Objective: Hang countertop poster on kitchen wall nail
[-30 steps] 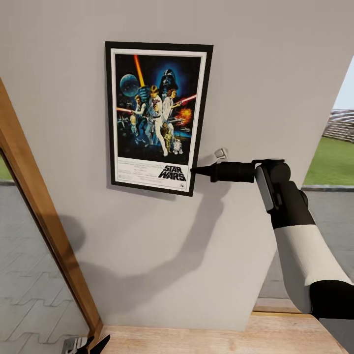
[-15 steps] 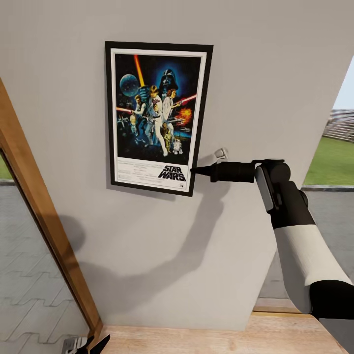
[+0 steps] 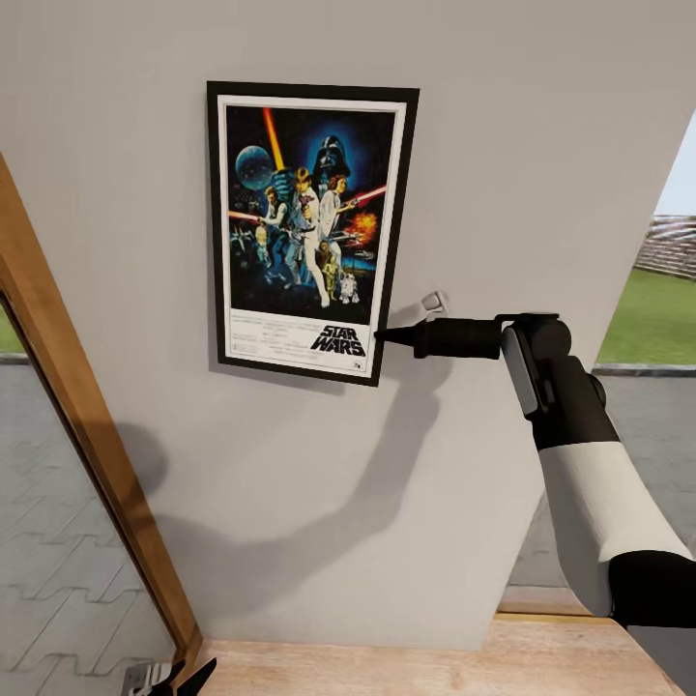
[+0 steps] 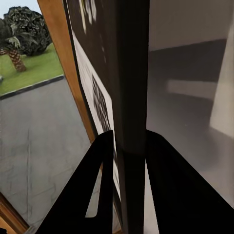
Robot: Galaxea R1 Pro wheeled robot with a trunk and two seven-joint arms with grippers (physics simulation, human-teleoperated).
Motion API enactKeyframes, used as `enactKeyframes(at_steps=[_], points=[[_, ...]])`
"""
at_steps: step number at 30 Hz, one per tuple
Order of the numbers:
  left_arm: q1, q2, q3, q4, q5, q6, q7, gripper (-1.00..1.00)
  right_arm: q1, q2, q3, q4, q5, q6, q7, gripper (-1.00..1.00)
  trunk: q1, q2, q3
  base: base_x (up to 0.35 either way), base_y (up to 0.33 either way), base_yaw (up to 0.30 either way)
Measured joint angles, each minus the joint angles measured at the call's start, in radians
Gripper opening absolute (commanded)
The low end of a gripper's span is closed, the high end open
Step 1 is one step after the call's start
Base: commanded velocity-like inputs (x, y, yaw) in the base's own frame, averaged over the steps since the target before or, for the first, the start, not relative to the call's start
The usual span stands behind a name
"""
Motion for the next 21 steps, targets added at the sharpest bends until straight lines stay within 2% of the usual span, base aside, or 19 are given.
enactKeyframes(at_steps=[11,16,21], points=[[0.000,0.000,0.000,0.000,0.000,0.000,0.000,1.00,0.000,0.000,0.000,-0.001,0.002,-0.002,-0.003,-1.00,0.000,0.000,0.000,-0.011,0.000,0.000],[0.000,0.000,0.000,0.000,0.000,0.000,0.000,1.00,0.000,-0.001,0.000,0.003,0.064,-0.026,-0.007,-1.00,0.000,0.001,0.000,-0.103,0.000,0.000],[0.000,0.000,0.000,0.000,0.000,0.000,0.000,1.00,0.000,-0.001,0.000,0.003,0.064,-0.027,-0.007,-1.00,0.000,0.001,0.000,-0.030,0.000,0.000]])
